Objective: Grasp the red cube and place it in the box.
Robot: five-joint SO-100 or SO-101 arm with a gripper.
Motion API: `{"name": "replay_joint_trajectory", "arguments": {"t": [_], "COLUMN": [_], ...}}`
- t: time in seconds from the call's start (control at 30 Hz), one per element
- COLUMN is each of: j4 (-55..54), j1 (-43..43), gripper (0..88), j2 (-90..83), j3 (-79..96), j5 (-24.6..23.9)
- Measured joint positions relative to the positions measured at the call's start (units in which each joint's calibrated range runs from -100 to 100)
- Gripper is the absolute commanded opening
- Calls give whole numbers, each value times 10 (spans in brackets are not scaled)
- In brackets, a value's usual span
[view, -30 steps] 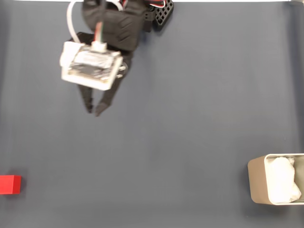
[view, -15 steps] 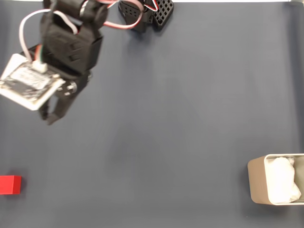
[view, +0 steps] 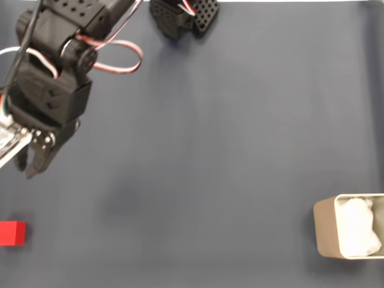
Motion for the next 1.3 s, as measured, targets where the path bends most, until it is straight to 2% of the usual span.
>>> {"name": "replay_joint_trajectory", "arguments": {"t": [0.4, 0.63, 1.3], "j4": [-23, -40, -153], "j1": [19, 42, 66], "gripper": [113, 201, 314], "j2": [153, 228, 361], "j3": [-141, -214, -254], "j5": [0, 0, 4]}}
